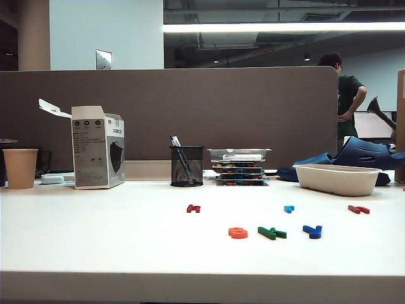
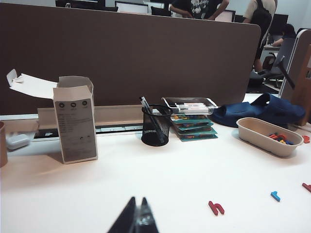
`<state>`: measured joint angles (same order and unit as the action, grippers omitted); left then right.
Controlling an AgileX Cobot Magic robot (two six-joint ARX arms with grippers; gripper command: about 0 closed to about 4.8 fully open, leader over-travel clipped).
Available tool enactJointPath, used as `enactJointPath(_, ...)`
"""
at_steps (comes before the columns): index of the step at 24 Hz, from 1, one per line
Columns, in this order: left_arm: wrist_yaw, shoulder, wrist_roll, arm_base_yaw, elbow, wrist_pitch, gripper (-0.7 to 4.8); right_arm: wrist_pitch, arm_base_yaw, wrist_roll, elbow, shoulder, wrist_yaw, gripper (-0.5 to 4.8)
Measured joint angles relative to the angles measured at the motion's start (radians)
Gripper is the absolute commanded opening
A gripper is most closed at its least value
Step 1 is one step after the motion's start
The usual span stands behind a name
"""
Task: Select the appropriate letters from the row of letter magnets placed on the table to arrange into the word "sky".
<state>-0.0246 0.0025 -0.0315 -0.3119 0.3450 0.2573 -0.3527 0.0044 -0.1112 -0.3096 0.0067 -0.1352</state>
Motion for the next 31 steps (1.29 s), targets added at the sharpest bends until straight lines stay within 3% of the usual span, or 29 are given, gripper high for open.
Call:
enactJointPath(4,-0.013,0.000,0.036,0.000,-0.100,-0.150,-0.05,0.055,0.000,0.011,0.102,0.000,0.000,-0.09)
enactJointPath(8,-0.027,0.000,0.080,0.000,-0.173,-0.198,-0.05,0.148,0.000,0.046,0.200,0.000,0.000,-0.09)
enactJointPath(20,-0.037,0.000,0.084,0.000,-0.324,-0.406,-0.05,0.298,0.000,0.066,0.300,0.000,0.002,-0.09)
enactJointPath(31,-0.037,0.000,0.049,0.000,-0.343,-0.369,-0.05,0.311,0.000,0.086,0.304,0.000,0.002,-0.08)
